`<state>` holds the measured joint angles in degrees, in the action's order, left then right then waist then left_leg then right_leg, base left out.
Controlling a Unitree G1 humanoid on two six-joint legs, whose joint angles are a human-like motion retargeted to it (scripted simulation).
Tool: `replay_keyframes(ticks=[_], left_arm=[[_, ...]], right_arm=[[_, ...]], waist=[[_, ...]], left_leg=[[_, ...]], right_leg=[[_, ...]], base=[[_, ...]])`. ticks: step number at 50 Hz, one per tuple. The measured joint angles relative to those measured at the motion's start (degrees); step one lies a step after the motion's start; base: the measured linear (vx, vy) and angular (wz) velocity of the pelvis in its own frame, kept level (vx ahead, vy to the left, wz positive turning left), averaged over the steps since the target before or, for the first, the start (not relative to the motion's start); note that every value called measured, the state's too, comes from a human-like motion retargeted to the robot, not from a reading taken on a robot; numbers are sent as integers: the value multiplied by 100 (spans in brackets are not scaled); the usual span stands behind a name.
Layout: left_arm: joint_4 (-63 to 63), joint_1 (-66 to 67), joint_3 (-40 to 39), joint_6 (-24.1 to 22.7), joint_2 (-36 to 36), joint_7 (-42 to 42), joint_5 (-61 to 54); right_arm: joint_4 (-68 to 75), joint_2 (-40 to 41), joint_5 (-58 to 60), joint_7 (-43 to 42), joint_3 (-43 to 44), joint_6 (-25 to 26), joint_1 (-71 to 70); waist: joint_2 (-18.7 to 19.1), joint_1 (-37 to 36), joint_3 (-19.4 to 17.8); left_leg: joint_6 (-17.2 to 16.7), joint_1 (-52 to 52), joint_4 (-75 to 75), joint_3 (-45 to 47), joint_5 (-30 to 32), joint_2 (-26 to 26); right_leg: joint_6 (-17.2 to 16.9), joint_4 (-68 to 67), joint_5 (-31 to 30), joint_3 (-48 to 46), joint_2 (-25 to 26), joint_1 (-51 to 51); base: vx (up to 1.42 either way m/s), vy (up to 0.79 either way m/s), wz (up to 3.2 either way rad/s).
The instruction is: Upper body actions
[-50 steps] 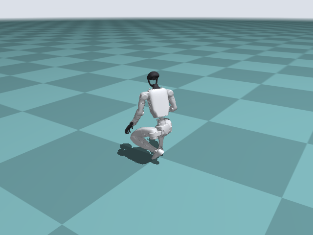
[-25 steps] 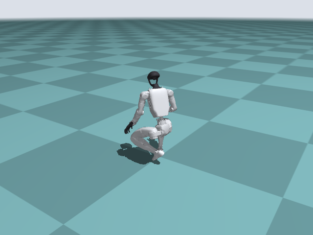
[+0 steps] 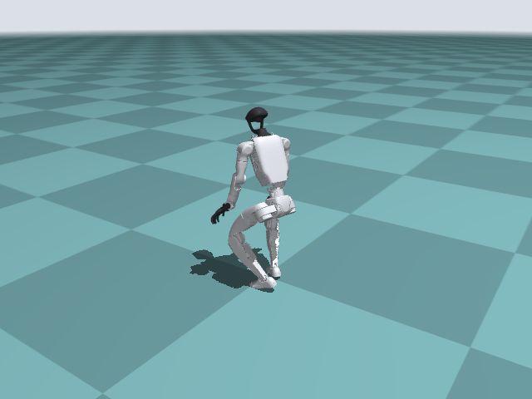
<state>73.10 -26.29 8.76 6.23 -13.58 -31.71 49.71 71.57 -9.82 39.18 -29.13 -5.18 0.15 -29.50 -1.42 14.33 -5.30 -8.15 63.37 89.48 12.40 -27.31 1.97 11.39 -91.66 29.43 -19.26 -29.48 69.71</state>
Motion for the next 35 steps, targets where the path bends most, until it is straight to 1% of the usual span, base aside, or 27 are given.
replay_keyframes(ticks=[2,7,10,14,19,22,25,28,31,35], left_arm=[[135,83,22,-7,38,40,178],[414,401,97,-468,33,599,323],[469,694,120,-506,-14,794,368],[563,1062,-7,-583,0,1202,462],[762,1417,-129,-734,41,2169,223],[889,1646,-169,-821,70,2503,71],[1002,1853,-225,-801,103,2683,-6],[1110,2044,-281,-736,144,2773,-26],[1238,2193,-321,-701,190,2810,-18],[1369,2361,-384,-632,255,2903,39]], right_arm=[[348,-3,-240,232,44,-105,27],[729,47,-684,438,373,-350,448],[912,49,-868,573,458,-461,778],[1226,-57,-897,906,429,-463,1203],[1696,-247,-596,1349,309,-322,1690],[1901,-282,-348,1581,276,-131,2029],[2002,-282,-257,1824,285,48,2356],[1995,-255,-280,2000,364,115,2663],[1955,-214,-300,2049,472,118,2919],[1927,-151,-329,2073,542,138,3119]], waist=[[-51,-98,-6],[-133,-327,26],[-146,-456,80],[-130,-648,129],[-23,-864,151],[67,-958,239],[142,-1025,322],[184,-1109,400],[225,-1157,488],[251,-1172,616]], left_leg=[[37,-290,-547,-36,70,-35],[50,-1076,-1979,-135,288,-145],[51,-1537,-2845,-215,466,-176],[165,-2245,-4052,-308,669,-205],[330,-3155,-5424,-434,1113,-180],[419,-3652,-6174,-483,1395,-124],[524,-4091,-6822,-504,1664,-100],[676,-4442,-7345,-536,1903,-144],[830,-4792,-7815,-544,2083,-189],[932,-5147,-8269,-546,2287,-238]], right_leg=[[-135,444,-44,18,109,-304],[-311,1579,-306,-126,242,-1112],[-438,2319,-513,-245,337,-1618],[-613,3372,-806,-448,519,-2376],[-834,4720,-1267,-794,808,-3416],[-955,5537,-1587,-1049,1015,-4017],[-1046,6350,-1935,-1291,1242,-4607],[-1077,7069,-2225,-1454,1479,-5114],[-1102,7720,-2437,-1620,1705,-5575],[-1094,8325,-2616,-1806,1912,-6010]], base=[[0,0,0],[0,0,0],[2,0,0],[6,-1,1],[9,2,9],[14,2,23],[14,1,24],[13,2,16],[14,2,24],[12,2,28]])
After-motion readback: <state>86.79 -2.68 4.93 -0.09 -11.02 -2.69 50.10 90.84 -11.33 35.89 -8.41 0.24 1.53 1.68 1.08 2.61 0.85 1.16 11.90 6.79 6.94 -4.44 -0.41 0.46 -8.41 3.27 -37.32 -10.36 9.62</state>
